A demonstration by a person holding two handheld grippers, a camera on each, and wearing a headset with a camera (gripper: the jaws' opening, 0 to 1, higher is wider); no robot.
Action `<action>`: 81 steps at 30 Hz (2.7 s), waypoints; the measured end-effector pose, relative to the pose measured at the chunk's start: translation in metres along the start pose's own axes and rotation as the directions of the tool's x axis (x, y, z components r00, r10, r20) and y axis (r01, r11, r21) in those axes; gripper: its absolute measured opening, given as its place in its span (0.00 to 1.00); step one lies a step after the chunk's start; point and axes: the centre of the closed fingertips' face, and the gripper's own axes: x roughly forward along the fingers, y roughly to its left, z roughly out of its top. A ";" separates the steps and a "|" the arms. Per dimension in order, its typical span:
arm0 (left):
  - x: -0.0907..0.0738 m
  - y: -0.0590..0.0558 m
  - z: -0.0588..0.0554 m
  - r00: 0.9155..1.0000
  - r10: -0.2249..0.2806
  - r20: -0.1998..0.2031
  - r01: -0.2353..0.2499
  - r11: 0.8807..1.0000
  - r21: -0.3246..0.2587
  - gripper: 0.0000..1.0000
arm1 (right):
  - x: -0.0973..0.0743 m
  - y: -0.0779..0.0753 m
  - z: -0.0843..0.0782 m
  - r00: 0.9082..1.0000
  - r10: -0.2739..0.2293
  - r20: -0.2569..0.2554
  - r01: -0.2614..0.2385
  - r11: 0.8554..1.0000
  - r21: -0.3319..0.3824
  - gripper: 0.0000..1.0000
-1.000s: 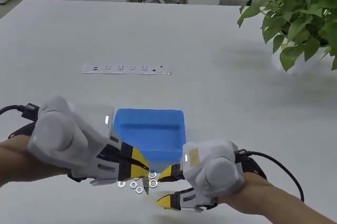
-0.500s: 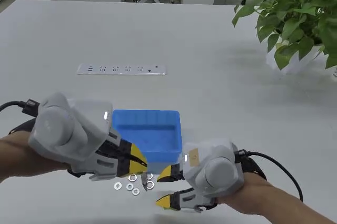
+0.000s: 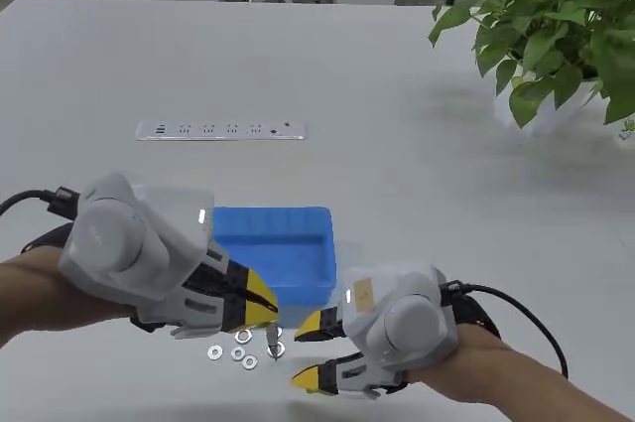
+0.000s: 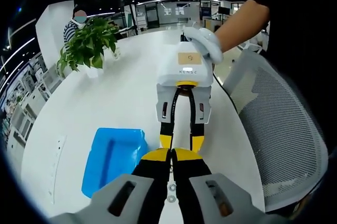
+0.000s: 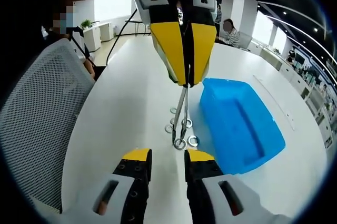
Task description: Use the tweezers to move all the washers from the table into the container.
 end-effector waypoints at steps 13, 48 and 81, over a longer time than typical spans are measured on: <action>0.000 0.001 0.000 1.000 -0.005 0.006 0.005 1.000 -0.016 0.05 | 0.011 -0.009 0.019 1.000 0.010 0.021 -0.010 0.999 -0.039 0.22; 0.000 0.002 -0.001 1.000 0.005 0.009 -0.005 1.000 -0.022 0.06 | 0.019 -0.012 0.017 1.000 -0.003 0.018 0.002 0.999 0.042 0.09; -0.024 0.005 -0.004 0.974 0.156 0.166 -0.107 0.957 -0.270 0.70 | -0.004 -0.015 0.038 0.999 -0.005 0.048 0.004 1.000 0.031 0.09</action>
